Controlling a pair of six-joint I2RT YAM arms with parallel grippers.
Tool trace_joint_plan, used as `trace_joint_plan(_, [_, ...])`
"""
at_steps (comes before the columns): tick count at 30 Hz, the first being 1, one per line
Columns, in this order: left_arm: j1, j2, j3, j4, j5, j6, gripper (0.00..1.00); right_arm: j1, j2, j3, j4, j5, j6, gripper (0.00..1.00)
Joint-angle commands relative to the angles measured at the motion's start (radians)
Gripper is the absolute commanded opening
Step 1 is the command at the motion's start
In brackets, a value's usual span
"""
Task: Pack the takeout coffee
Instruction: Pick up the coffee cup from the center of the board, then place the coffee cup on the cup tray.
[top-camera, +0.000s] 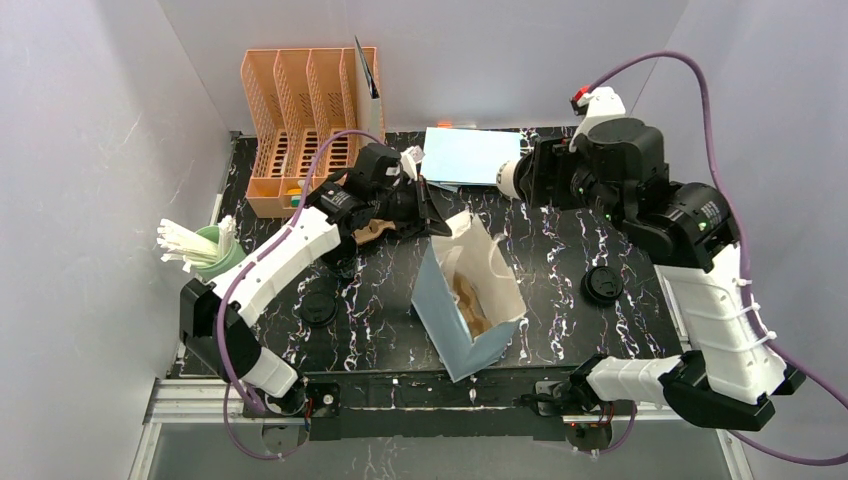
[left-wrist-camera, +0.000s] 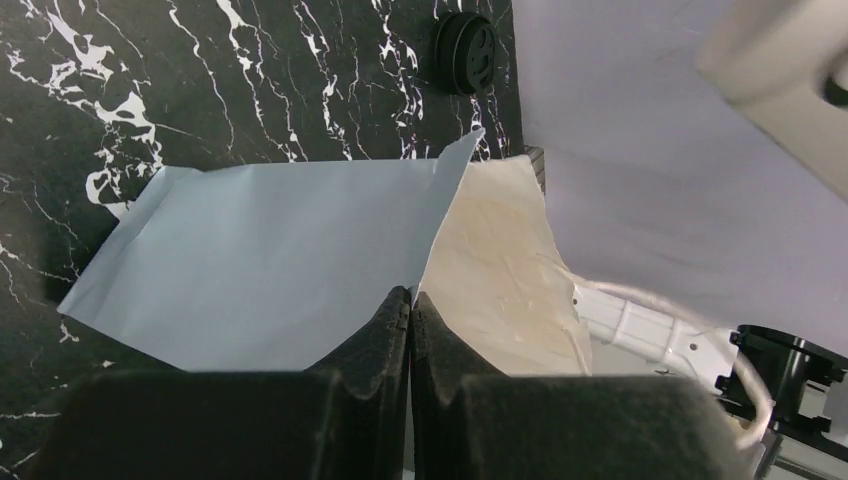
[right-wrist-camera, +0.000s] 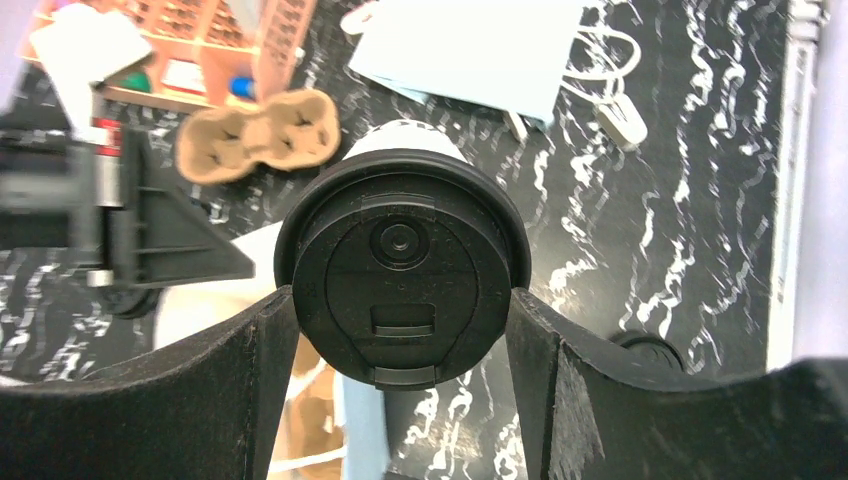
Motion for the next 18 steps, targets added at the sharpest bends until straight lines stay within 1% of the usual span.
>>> trace_joint_plan(1, [-0.001,0.015,0.021,-0.001,-0.076,0.048,0.03,0.004,0.034,0.13,0.008,-0.148,-0.019,0.47])
trace_joint_plan(4, [-0.001,0.018,0.025,-0.007,-0.083,0.054,0.03,0.003,0.063,0.158,0.01,-0.278,0.016,0.47])
trace_joint_plan(7, [-0.002,-0.004,0.012,-0.017,-0.12,0.054,0.03,0.004,0.067,0.133,0.039,-0.44,0.059,0.45])
trace_joint_plan(9, [-0.002,-0.022,0.0,-0.017,-0.142,0.052,0.03,0.004,0.065,0.121,0.061,-0.511,0.089,0.43])
trace_joint_plan(14, [-0.001,-0.048,-0.032,0.011,-0.161,0.057,0.03,0.003,0.067,0.112,0.062,-0.564,0.122,0.41])
trace_joint_plan(18, [-0.002,-0.066,-0.056,0.04,-0.173,0.068,0.03,0.004,0.073,0.067,0.024,-0.572,0.119,0.36])
